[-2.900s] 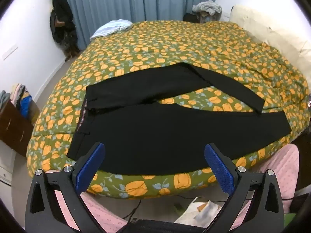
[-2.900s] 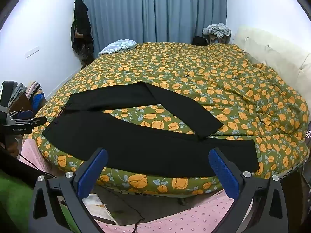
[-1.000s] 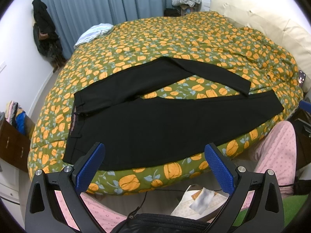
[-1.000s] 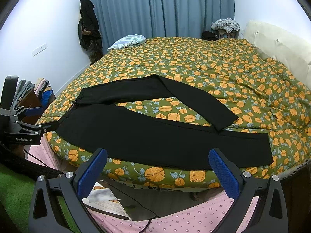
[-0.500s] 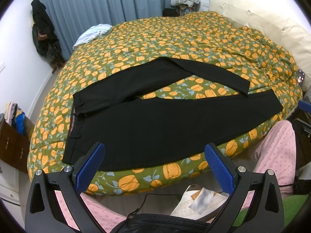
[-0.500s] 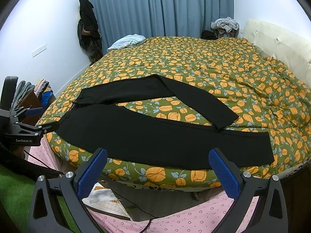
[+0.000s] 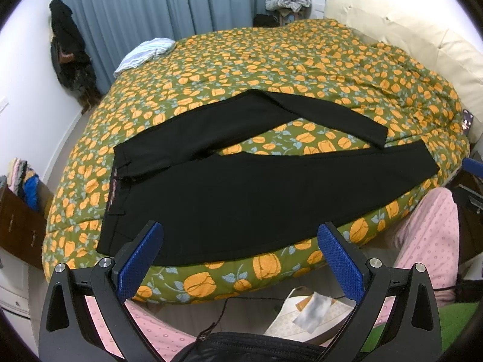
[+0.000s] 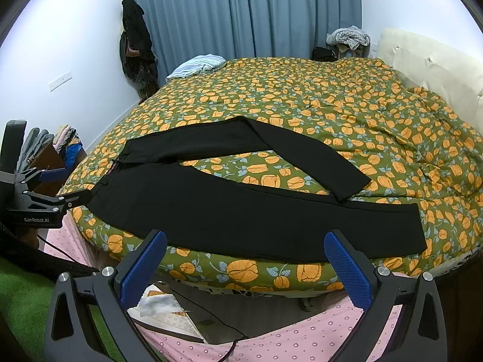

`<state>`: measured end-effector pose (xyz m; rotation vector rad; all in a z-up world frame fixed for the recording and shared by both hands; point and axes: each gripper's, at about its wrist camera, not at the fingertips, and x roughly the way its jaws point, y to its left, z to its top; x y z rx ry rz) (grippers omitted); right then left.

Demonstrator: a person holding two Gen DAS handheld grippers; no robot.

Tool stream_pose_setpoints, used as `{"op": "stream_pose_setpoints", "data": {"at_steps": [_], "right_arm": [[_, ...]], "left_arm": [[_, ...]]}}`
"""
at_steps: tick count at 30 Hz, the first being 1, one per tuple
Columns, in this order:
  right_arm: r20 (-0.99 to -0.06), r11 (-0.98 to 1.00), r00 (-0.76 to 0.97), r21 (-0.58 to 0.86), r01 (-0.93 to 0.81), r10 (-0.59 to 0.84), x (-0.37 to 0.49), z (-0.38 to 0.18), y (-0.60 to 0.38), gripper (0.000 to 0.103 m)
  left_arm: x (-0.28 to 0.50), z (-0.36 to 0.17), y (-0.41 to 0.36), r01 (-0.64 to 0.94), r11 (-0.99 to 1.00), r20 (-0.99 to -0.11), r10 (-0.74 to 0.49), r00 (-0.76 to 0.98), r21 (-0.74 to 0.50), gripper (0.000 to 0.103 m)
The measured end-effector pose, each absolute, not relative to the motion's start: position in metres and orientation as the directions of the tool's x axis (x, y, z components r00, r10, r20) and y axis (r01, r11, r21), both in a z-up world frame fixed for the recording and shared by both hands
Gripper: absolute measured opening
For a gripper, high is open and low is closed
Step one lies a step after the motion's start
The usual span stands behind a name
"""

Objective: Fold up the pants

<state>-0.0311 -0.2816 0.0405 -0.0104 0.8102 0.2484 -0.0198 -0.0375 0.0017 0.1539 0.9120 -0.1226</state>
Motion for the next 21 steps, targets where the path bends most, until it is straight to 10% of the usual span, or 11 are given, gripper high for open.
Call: {"op": "stream_pose_setpoints", "data": {"at_steps": [21], "right_arm": [[-0.731,0.971,0.651,0.070,-0.227,0.205,-0.0282,0.0387,-0.2798,0.103]], "left_arm": [[-0.0191,0.0025,-0.0370,0.163,0.984,-0.796,-0.045,0.604,0.069,0.102]]}}
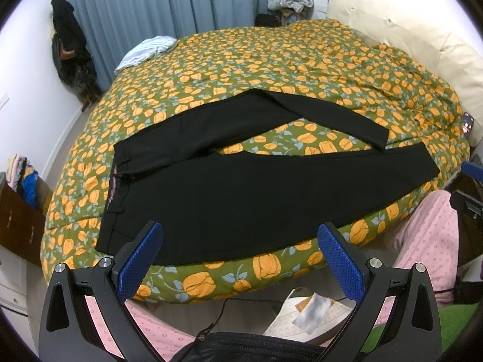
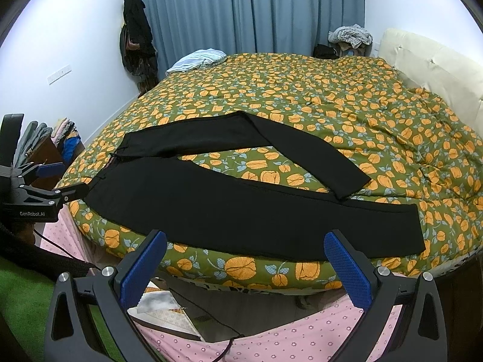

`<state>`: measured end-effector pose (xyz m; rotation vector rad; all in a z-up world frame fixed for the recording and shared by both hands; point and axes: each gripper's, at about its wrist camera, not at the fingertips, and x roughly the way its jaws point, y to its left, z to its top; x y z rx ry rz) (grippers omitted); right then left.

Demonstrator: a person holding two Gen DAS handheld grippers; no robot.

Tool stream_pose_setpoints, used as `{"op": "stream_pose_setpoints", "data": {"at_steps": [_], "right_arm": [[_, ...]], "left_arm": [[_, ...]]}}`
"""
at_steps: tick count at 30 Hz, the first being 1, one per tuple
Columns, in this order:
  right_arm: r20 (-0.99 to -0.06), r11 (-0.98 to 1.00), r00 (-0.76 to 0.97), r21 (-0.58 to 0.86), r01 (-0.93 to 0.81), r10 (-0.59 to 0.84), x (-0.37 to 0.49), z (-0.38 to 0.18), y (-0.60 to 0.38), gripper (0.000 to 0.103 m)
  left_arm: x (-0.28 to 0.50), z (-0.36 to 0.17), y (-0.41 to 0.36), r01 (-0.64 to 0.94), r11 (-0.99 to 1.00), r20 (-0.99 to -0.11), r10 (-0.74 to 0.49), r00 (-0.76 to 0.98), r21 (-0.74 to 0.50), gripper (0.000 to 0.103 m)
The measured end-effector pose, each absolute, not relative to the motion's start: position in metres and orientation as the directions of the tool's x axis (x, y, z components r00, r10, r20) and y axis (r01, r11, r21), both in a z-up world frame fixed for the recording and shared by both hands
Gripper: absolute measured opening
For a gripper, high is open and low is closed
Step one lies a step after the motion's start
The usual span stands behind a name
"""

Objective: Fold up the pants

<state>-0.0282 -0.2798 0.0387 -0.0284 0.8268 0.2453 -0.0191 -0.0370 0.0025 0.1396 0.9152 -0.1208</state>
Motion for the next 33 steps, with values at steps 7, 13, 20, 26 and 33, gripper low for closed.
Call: {"op": "stream_pose_setpoints", "data": {"at_steps": [7,13,20,26,33], "right_arm": [[-0.730,0.969,0.650,0.068,-0.236,0.210,-0.0267,0.0383,-0.2781,0.103],[-0.727,0.969,0.654,0.067,-0.238,0.211,-0.0270,0.0384,-0.2770,0.103],[-0.727,0.966,0.650,0.076,-0.246,0.223,-0.0255,0.0385,-0.2740,0.103],[-0.726,0.967,0.651,0.082,-0.239,0.223,-0.0247,0.0381,-0.2733,0.103],[-0.728,0.966,0.648,0.077,-0.247,0.224,-0.0250,0.0361,-0.2712,0.103]], "left_arm": [[-0.0193,0.0023,-0.0362,0.164,0.984,-0.795,-0.045,0.604,0.069,0.102],[-0.0183,0.0019,-0.0347,0.166,0.984,-0.798,-0.046,0.601,0.069,0.102],[-0.0162,0.0006,-0.0314,0.161,0.985,-0.799,-0.043,0.599,0.067,0.102],[-0.0152,-0.0017,-0.0300,0.164,0.984,-0.802,-0.046,0.596,0.066,0.102],[-0.0163,-0.0033,-0.0304,0.164,0.984,-0.802,-0.045,0.595,0.067,0.102]]}}
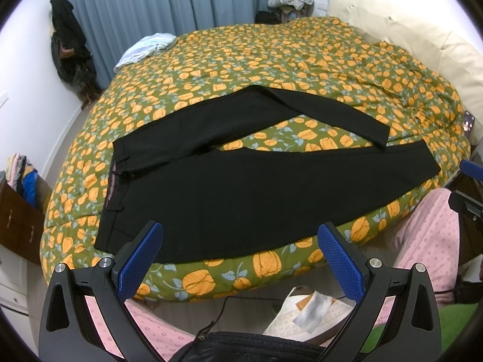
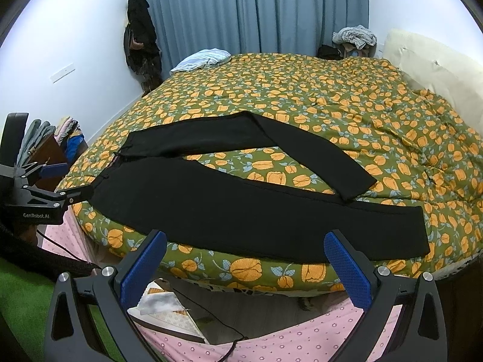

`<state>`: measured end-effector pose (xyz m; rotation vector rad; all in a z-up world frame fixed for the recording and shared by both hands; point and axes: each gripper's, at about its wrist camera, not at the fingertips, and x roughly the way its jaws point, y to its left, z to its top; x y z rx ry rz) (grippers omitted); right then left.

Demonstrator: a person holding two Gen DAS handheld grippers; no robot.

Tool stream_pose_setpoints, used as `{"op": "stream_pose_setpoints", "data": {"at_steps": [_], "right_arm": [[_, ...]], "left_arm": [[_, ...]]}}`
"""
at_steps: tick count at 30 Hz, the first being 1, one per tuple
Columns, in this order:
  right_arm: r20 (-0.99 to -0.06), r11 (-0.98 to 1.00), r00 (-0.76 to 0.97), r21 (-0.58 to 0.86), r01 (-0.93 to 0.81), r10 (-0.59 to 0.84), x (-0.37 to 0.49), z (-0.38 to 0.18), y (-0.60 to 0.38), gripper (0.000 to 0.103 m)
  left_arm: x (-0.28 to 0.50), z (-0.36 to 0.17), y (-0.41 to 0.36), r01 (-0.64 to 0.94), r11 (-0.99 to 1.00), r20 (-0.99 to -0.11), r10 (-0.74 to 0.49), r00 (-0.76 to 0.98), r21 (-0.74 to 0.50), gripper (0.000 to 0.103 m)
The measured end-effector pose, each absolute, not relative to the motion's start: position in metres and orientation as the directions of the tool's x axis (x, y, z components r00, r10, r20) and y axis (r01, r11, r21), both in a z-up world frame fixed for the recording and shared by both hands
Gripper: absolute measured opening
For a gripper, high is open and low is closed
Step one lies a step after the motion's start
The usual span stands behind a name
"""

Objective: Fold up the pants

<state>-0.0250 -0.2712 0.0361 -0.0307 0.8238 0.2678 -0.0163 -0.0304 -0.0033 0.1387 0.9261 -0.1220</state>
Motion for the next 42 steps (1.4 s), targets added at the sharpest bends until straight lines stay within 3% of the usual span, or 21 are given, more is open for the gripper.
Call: {"op": "stream_pose_setpoints", "data": {"at_steps": [32,39,42], "right_arm": [[-0.701,0.959,0.667,0.094,-0.266,0.254,-0.019,0.033,-0.264,0.103],[-0.588,0.917,0.762,-0.083,-0.390,0.271,0.024,0.024,-0.244,0.103],[-0.614,0.889,0.767,-0.227,-0.399,0.187,0.068,-0.017,-0.259,0.100]], "left_arm": [[-0.013,-0.007,-0.031,0.182,0.980,-0.777,-0.057,0.627,0.076,0.102],[0.021,0.011,-0.036,0.172,0.985,-0.700,-0.102,0.707,0.030,0.102],[0.023,0.018,-0.040,0.174,0.984,-0.679,-0.111,0.726,0.025,0.102]]}}
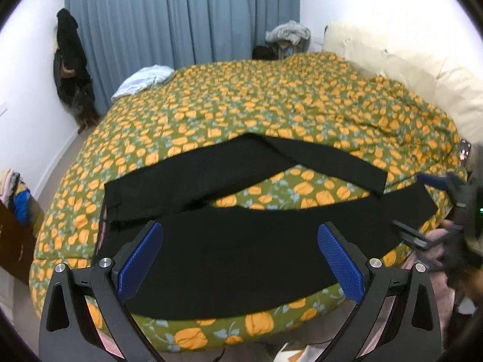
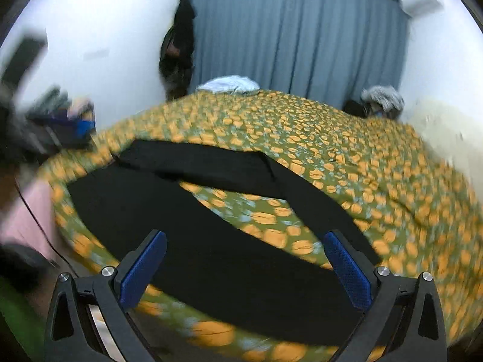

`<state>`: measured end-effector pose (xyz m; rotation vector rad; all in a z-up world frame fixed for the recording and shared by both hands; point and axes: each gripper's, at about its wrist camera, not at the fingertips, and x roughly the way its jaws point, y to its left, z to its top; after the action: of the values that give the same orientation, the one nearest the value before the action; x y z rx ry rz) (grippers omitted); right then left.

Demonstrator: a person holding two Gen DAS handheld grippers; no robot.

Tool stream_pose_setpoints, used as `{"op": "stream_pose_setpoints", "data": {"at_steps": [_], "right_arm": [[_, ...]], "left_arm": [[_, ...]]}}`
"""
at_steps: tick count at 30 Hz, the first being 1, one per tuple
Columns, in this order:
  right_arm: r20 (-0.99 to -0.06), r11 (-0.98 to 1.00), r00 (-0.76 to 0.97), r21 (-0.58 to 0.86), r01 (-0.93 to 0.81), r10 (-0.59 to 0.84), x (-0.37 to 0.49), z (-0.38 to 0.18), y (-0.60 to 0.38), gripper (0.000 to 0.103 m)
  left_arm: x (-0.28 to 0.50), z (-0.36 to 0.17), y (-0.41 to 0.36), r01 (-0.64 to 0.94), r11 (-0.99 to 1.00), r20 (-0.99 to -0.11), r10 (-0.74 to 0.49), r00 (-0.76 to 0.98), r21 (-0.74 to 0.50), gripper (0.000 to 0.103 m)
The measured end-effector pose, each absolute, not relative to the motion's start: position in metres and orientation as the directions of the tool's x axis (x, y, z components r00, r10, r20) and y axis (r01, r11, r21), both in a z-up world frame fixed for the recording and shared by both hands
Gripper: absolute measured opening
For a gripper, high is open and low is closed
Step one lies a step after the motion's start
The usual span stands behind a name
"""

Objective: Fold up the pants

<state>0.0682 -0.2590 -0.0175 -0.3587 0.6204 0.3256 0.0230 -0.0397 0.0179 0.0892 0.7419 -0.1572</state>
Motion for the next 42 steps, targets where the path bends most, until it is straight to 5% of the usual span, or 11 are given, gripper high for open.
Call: {"op": "stream_pose_setpoints", "data": {"at_steps": [2,4,15,17,25,27,28,29,31,37,42], "right_arm": [[-0.638,0.884,0.767,-0.314,-0.347,0.074,0.095,-0.044,-0.277,0.057],[-0.695,0.904,0.719,-0.303,-0.303,0.008,0.129,-0.072,-0.307,0.042],[-0.866,0.900,0.497,-0.257,-0.353,-0.053,0.231,-0.168,-0.377,0.040],[-0.876,0.894,0.478,-0.261,-0.363,-0.062,0.246,-0.167,-0.383,0.007],[-0.701,0.919,0.681,-0.379,-0.104,-0.212,0.398,-0.018,-0.450,0.007],[-0.685,0.941,0.668,-0.331,0.070,-0.291,0.442,0.011,-0.485,0.033],[-0.680,0.938,0.656,-0.315,0.143,-0.328,0.451,0.016,-0.497,0.062],[-0.669,0.935,0.653,-0.271,0.230,-0.355,0.458,0.022,-0.513,0.071],[-0.667,0.937,0.662,-0.181,0.300,-0.341,0.453,0.017,-0.527,0.071],[-0.781,0.997,0.623,0.013,0.076,-0.037,0.382,-0.084,-0.472,0.070],[-0.719,0.946,0.627,0.311,-0.096,0.300,0.256,-0.134,-0.404,0.071]], "left_arm": [[0.022,0.015,-0.041,0.176,0.984,-0.688,-0.111,0.718,0.025,0.102],[0.024,0.008,-0.040,0.167,0.985,-0.710,-0.095,0.698,0.032,0.102],[0.039,-0.025,-0.036,0.121,0.992,-0.798,-0.055,0.601,0.023,0.102],[0.041,-0.029,-0.038,0.125,0.991,-0.807,-0.044,0.588,0.037,0.102],[0.056,-0.036,-0.040,0.124,0.991,-0.825,-0.031,0.565,0.048,0.102],[0.056,-0.033,-0.040,0.122,0.991,-0.821,-0.024,0.570,0.056,0.102],[0.056,-0.031,-0.040,0.120,0.991,-0.818,-0.020,0.575,0.061,0.102],[0.054,-0.029,-0.039,0.113,0.991,-0.811,-0.009,0.585,0.071,0.102],[0.054,-0.029,-0.036,0.097,0.992,-0.805,0.007,0.593,0.080,0.102],[0.067,-0.050,-0.030,0.093,0.995,-0.844,-0.025,0.535,0.030,0.102],[0.089,-0.066,-0.020,0.081,0.992,-0.818,0.037,0.575,0.102,0.102]]}}
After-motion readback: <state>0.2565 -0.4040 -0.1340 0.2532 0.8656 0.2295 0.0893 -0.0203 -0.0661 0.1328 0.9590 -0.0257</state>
